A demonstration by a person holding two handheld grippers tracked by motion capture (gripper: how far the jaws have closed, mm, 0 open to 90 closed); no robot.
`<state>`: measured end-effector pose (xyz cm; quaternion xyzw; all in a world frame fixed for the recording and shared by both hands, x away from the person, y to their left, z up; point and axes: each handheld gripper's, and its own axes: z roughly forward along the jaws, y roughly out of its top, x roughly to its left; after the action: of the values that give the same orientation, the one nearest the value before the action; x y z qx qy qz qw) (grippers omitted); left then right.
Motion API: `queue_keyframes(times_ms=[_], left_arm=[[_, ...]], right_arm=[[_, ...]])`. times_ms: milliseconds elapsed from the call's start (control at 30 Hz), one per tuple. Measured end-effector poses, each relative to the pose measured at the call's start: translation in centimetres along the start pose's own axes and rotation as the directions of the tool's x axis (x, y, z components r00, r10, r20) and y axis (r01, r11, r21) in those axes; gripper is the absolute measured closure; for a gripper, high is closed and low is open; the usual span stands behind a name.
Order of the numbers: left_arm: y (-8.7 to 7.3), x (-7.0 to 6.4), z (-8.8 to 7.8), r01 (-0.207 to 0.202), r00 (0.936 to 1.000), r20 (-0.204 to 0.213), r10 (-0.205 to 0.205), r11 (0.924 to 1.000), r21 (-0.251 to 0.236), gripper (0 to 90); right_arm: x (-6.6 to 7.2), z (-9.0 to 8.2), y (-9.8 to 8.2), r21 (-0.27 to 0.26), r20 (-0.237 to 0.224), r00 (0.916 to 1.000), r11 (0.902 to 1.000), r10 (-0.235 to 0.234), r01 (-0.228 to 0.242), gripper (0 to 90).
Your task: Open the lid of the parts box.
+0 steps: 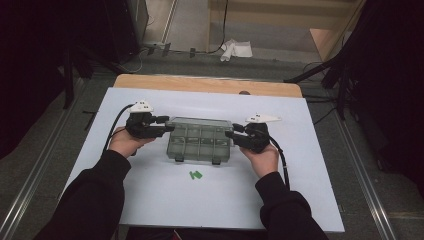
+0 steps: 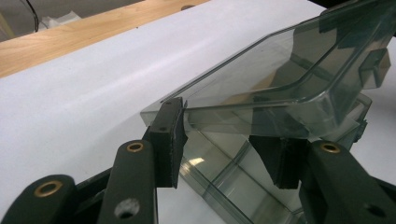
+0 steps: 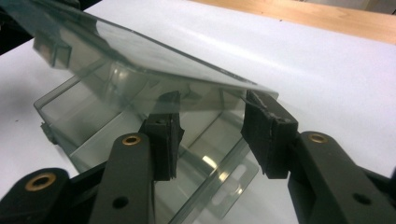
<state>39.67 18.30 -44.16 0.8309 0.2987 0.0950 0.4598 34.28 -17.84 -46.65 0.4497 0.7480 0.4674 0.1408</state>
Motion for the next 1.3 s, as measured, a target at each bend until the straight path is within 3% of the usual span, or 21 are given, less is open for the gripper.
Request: queue_keyframes(times_ms=[167, 767, 933, 1300], left_arm=[[0.1, 0.3, 0.1, 0.039, 0.9992, 0.012, -0.039, 0.9989, -0.025, 53.2], [0.4, 0.1, 0.1, 0.036, 0.9992, -0.015, -0.037, 0.9986, -0.04, 53.4], [0.4, 0.3, 0.6, 0.057, 0.9979, -0.028, -0.059, 0.9968, -0.055, 53.7], [0.3, 0.8, 1.5, 0.08, 0.9951, -0.053, -0.084, 0.9944, -0.069, 53.8]], right_arm=[[-0.3, 0.1, 0.4, -0.018, -0.001, 0.9999, 0.9997, -0.016, 0.016, 57.8], [-1.0, 0.9, 1.3, -0.034, 0.022, 0.9995, 0.9992, -0.021, 0.022, 64.5], [-1.3, 1.0, 1.4, -0.037, 0.011, 0.9999, 0.9993, -0.008, 0.008, 63.7], [-1.6, 1.9, 1.5, -0.061, 0.013, 0.9993, 0.9975, -0.034, 0.035, 57.3]])
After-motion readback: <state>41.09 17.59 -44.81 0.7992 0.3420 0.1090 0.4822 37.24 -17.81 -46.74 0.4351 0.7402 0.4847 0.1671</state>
